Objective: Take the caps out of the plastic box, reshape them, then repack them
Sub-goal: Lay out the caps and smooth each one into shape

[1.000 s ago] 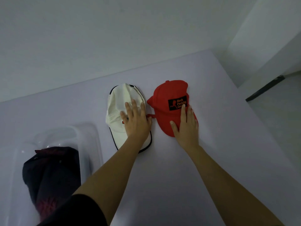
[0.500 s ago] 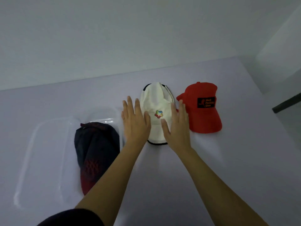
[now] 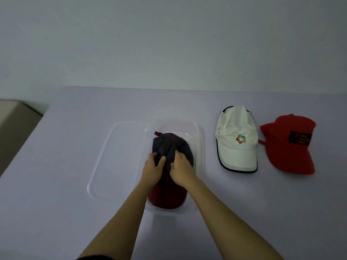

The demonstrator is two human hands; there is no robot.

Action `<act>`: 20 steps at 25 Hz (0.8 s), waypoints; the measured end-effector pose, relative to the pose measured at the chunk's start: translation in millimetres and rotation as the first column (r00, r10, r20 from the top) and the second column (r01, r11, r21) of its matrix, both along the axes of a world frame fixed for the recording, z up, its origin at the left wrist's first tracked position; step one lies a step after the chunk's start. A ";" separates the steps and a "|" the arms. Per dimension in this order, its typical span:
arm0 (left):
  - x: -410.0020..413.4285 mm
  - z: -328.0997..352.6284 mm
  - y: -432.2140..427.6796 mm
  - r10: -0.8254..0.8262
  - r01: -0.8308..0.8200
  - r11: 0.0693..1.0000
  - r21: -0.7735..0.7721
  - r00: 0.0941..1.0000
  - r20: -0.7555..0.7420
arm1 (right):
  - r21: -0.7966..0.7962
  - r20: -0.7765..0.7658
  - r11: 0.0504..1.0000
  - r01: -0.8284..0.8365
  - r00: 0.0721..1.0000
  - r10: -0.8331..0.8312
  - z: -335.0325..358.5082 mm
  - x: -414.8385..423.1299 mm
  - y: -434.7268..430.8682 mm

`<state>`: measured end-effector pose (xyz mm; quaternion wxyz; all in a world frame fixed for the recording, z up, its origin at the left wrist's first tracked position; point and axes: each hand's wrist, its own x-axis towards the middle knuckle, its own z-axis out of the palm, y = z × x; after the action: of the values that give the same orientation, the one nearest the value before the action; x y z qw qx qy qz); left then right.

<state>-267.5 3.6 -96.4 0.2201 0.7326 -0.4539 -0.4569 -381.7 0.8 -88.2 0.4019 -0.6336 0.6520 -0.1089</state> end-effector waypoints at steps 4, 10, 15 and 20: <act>-0.8 16.9 -0.1 0.103 -0.114 0.984 -0.137 0.991 -0.087 | -0.139 0.127 0.989 0.050 0.991 -0.032 3.3 -5.9 1.7; -9.8 84.8 6.3 0.060 -0.113 0.904 -0.413 0.989 -0.138 | -0.559 0.209 0.780 0.281 0.958 -0.195 50.9 -12.3 29.7; -80.7 104.2 41.4 -0.218 0.128 0.860 -0.494 0.967 -0.129 | -0.479 0.303 0.588 0.652 0.751 -0.587 60.5 -71.8 87.9; -155.4 56.5 91.2 -0.349 0.319 0.861 -0.395 0.937 -0.005 | -0.383 0.198 0.571 0.726 0.669 -0.717 27.8 -145.6 155.7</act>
<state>-422.9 94.8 -39.8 0.2954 0.5665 -0.6467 -0.4168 -527.3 156.5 -60.4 0.1787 -0.3840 0.8074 -0.4108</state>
